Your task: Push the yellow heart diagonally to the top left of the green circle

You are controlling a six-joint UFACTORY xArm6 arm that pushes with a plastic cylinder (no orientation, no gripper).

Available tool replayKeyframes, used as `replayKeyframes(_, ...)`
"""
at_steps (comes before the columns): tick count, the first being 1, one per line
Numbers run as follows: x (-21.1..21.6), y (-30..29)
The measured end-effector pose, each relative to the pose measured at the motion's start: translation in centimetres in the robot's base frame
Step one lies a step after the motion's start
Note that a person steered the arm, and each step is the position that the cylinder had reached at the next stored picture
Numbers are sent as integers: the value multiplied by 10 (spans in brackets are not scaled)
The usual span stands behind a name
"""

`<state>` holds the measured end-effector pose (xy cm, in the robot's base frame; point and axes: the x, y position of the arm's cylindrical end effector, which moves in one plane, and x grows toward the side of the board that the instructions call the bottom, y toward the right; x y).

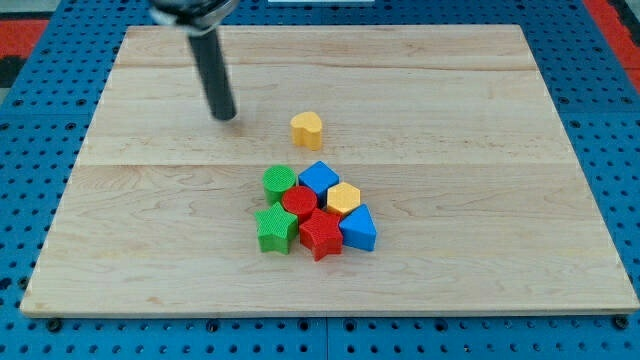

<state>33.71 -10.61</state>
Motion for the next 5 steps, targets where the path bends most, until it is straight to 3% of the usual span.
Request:
replayKeyframes(1,-28,30)
replayKeyframes(3,-31,159)
replayKeyframes(5,23,146)
